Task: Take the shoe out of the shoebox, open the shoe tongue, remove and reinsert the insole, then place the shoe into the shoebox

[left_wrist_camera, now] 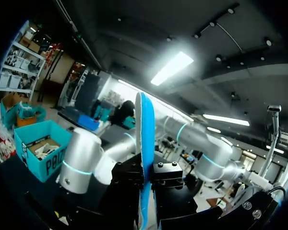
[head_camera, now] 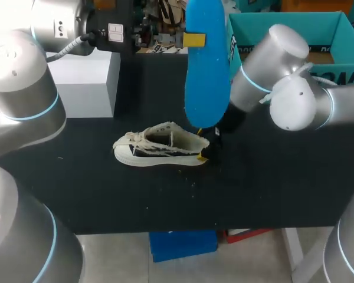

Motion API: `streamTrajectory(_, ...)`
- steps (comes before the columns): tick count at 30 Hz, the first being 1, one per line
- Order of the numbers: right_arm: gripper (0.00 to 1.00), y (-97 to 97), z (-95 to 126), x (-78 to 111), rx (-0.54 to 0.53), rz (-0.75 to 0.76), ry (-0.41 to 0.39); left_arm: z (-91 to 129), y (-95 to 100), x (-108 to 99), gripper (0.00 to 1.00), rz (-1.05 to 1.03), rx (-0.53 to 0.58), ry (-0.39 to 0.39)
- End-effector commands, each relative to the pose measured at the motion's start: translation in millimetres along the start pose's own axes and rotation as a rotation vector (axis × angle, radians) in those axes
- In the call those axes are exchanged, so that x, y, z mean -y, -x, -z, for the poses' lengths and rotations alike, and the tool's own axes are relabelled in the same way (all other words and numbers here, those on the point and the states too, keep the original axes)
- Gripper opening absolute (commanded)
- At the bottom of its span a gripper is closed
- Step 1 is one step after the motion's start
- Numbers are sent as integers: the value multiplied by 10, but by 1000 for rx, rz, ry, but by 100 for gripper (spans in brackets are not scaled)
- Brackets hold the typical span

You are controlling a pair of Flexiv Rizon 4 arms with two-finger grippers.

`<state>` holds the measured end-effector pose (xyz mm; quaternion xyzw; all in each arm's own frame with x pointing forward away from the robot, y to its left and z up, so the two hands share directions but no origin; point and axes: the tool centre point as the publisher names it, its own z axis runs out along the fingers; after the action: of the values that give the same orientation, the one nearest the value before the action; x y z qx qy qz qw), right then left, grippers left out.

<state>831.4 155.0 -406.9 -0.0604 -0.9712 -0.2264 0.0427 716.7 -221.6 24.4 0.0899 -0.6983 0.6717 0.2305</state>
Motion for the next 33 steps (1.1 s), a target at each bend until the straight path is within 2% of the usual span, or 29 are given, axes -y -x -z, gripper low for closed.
streamTrajectory(1,100,-54,44,-35,30,-7,-252,-11,-3,-15,0,-1,4,-2)
streamTrajectory(11,100,-55,96,-59,49,1,-306,-11,-3,-15,0,-1,4,-2)
streamTrajectory(33,100,31,100,-139,71,28,-353,-11,-3,-15,0,-1,4,-2)
